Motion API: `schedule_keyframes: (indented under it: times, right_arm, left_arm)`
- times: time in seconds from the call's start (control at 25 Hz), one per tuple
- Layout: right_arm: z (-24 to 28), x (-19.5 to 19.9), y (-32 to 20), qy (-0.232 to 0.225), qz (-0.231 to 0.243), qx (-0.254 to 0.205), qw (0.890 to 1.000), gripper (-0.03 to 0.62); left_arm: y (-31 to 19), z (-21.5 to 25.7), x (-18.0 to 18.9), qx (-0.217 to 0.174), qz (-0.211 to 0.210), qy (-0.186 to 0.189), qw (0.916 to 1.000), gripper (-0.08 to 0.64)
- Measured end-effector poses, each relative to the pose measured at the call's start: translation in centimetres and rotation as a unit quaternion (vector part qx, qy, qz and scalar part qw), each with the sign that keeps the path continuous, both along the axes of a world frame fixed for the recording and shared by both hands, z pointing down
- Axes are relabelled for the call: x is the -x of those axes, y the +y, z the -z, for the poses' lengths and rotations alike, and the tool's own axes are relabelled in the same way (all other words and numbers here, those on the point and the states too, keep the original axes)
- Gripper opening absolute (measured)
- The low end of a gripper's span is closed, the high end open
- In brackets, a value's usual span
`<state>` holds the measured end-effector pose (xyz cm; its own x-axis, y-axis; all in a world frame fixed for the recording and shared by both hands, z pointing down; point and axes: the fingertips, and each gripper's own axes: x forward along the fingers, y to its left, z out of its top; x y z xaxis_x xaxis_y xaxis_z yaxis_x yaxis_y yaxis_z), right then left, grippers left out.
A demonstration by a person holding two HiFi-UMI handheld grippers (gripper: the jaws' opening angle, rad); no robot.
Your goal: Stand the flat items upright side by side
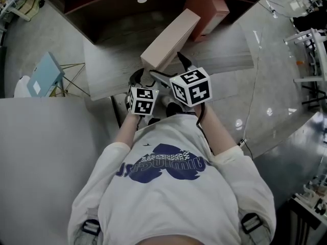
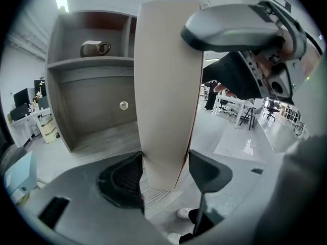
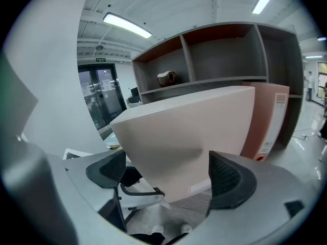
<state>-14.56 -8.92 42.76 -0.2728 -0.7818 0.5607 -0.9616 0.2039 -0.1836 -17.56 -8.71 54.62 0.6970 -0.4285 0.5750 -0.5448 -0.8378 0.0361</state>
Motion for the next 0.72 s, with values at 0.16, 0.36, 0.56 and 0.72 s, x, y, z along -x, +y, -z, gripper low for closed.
schedule_keyframes:
  times: [0.16,0.36,0.56,0.72]
  right_arm:
    - [0.1,-0.7,0.4,0.006,0.002,0.002,1.000,0.468]
    - [0.0,-2.3,1.6,0.013,0.010,0.010,1.000,0.467]
    - [0.1,-4.6,2.3,0.021,0.023,0.024,0.999,0.466]
    - [0.3,-6.4,2.8,0.027,0.034,0.031,0.999,0.466]
  left_arm:
    - [1.1,0.7,0.6,-0.018,-0.049,-0.017,0.9985,0.293]
    - [0.9,3.2,2.9,-0.031,-0.092,-0.014,0.9952,0.293]
    - [1.0,7.8,1.1,-0.041,-0.163,-0.013,0.9856,0.293]
    - [0.9,9.1,-1.8,-0.044,-0.177,0.008,0.9832,0.293]
